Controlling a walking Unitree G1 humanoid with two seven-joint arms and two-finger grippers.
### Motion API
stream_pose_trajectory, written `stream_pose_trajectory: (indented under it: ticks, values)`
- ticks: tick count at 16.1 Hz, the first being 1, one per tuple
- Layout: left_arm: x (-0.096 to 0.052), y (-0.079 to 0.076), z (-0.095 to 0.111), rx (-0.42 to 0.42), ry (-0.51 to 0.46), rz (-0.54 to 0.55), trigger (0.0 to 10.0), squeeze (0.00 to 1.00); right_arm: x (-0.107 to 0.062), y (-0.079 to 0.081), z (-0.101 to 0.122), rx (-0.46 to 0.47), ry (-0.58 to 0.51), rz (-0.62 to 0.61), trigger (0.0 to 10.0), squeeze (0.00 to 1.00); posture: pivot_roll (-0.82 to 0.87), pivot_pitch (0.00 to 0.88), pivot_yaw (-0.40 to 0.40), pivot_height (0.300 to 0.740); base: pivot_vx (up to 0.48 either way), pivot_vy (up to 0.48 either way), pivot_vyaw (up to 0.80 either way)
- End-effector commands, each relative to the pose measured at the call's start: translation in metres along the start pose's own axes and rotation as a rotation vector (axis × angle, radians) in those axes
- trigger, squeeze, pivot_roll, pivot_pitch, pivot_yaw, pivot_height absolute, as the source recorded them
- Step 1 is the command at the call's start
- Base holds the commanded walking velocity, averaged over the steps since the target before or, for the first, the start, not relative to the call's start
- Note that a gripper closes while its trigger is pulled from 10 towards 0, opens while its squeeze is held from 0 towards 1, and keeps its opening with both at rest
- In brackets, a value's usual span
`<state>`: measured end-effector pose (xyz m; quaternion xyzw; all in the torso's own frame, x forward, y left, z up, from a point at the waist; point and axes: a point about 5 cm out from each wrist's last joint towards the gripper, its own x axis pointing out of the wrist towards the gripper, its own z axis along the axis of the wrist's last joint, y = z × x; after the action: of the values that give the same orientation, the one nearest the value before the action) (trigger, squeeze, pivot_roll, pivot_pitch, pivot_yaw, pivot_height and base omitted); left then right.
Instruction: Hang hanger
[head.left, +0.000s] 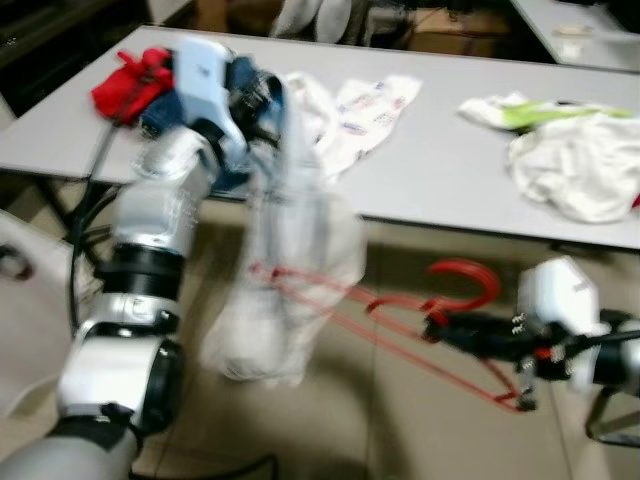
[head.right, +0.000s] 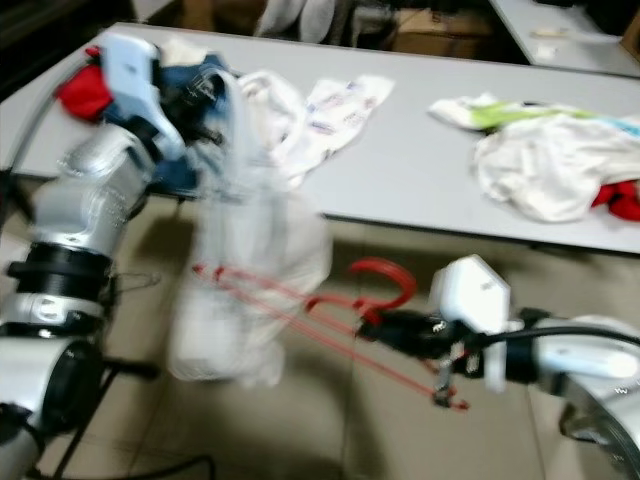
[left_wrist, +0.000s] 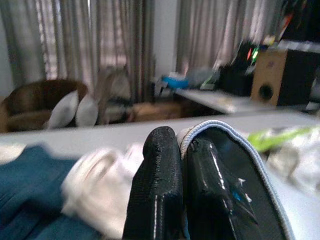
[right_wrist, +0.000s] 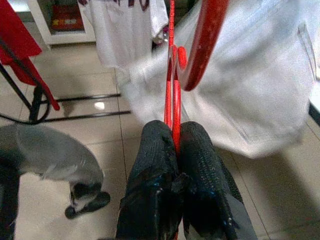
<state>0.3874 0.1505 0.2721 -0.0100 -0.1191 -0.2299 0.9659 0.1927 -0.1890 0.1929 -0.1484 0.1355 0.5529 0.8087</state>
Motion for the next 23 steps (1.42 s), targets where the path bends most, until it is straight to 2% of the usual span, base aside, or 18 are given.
stream_pose_trajectory:
  ticks: [1,6,8,10,12,14,15,17,19,22,23]
  values:
    - [0.011,-0.012,0.031,0.003,-0.124,-0.062,10.0,0.00,0.005,0.001,0.000,-0.015,0.024,0.014,10.0,0.00,-0.06,0.000,0.007,0.740,0.345,0.000,0.00]
    - [0.014,-0.024,0.063,-0.035,-0.233,-0.128,10.0,0.00,0.018,0.001,-0.001,-0.029,0.048,0.021,10.0,0.00,-0.05,0.000,-0.002,0.740,0.382,0.000,0.00]
    - [0.012,-0.033,0.087,-0.082,-0.314,-0.188,10.0,0.00,0.025,-0.002,0.000,-0.048,0.060,0.018,10.0,0.00,-0.04,0.000,-0.011,0.740,0.399,0.000,0.00]
    - [0.011,-0.037,0.095,-0.108,-0.344,-0.221,10.0,0.00,0.025,-0.005,0.001,-0.059,0.060,0.004,10.0,0.00,-0.04,0.000,-0.014,0.740,0.399,0.000,0.00]
    - [0.011,-0.052,0.106,-0.157,-0.372,-0.314,10.0,0.00,0.026,-0.023,0.008,-0.097,0.040,-0.106,10.0,0.00,-0.04,0.000,-0.017,0.740,0.398,0.000,0.00]
    - [0.011,-0.057,0.111,-0.190,-0.390,-0.342,10.0,0.00,0.026,-0.028,0.010,-0.122,0.031,-0.144,10.0,0.00,-0.04,0.000,-0.018,0.740,0.394,0.000,0.00]
    - [0.010,-0.061,0.119,-0.214,-0.415,-0.363,10.0,0.00,0.026,-0.039,0.013,-0.153,0.035,-0.216,10.0,0.00,-0.04,0.000,-0.015,0.740,0.394,0.000,0.00]
    - [0.009,-0.057,0.133,-0.265,-0.459,-0.370,10.0,0.00,0.018,-0.079,0.023,-0.220,0.043,-0.459,10.0,0.00,-0.05,0.000,-0.011,0.740,0.398,0.000,0.00]
    - [0.008,-0.056,0.136,-0.273,-0.473,-0.371,10.0,0.00,0.011,-0.105,0.032,-0.245,0.032,-0.619,10.0,0.00,-0.05,0.000,-0.009,0.740,0.398,0.000,0.00]
    - [0.005,-0.056,0.148,-0.302,-0.520,-0.389,10.0,0.00,-0.011,-0.160,0.057,-0.363,0.042,-0.951,10.0,0.00,-0.05,0.000,-0.010,0.740,0.398,0.000,0.00]
    - [0.004,-0.056,0.149,-0.303,-0.526,-0.389,10.0,0.00,-0.014,-0.167,0.063,-0.377,0.030,-0.992,10.0,0.00,-0.05,0.000,-0.010,0.740,0.394,0.000,0.00]
